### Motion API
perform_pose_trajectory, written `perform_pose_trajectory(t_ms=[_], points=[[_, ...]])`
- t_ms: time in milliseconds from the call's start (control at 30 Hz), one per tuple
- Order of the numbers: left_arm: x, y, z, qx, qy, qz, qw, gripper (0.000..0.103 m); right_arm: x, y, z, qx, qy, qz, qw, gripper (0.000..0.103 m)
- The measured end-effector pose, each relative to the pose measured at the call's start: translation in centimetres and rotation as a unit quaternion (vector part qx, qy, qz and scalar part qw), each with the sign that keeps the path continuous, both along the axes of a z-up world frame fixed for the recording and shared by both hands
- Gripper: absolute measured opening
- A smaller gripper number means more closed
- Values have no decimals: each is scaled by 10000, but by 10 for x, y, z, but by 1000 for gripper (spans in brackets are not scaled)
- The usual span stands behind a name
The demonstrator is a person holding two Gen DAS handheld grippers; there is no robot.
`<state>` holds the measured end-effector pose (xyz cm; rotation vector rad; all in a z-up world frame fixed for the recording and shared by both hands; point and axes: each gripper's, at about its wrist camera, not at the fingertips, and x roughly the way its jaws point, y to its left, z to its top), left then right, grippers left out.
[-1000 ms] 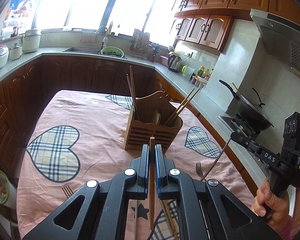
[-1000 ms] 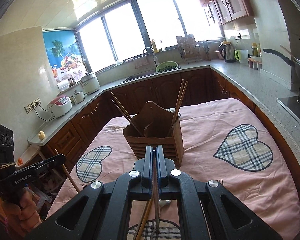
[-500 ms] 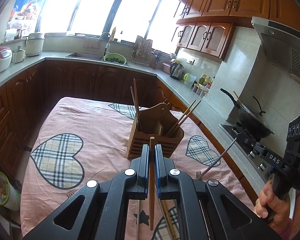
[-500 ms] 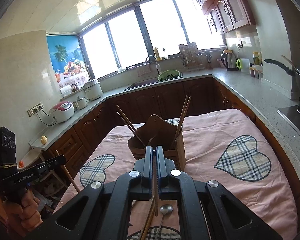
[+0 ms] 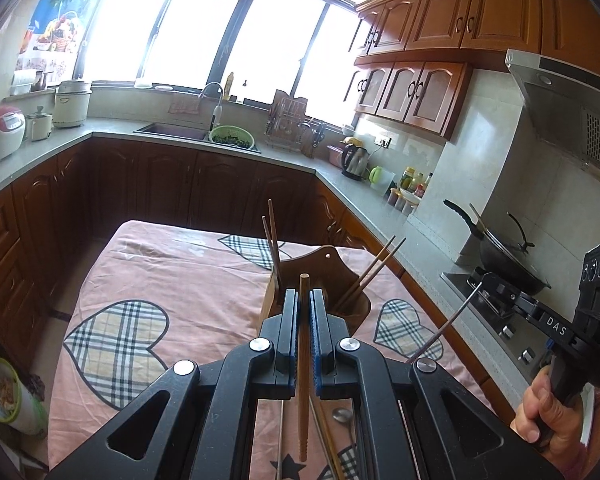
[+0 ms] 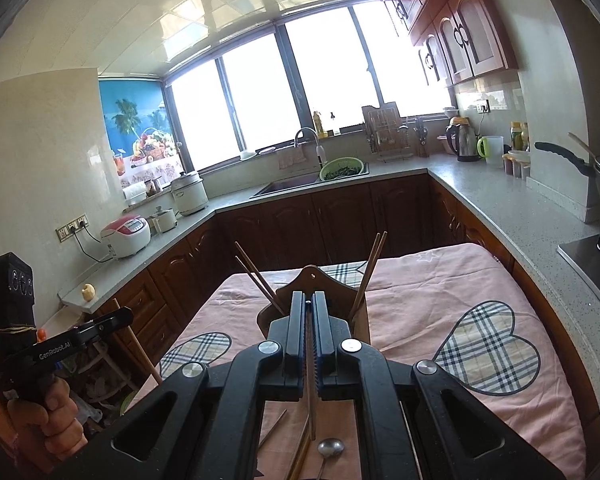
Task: Organize utensils
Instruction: 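Carry the wooden chopstick up over the wooden holder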
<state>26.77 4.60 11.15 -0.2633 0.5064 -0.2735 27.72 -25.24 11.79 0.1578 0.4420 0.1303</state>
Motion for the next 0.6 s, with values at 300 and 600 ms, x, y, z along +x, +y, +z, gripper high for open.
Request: perform_pose_trajectory(t_ms=[300,600], points=[[25,7,7,-141,-228,123,9996,3,14,-5,18,2,-248,-41,9997,3],[63,9,17,-197,-487,190,9984,3,44,-9,36,-21,-478,-84,9988,3]])
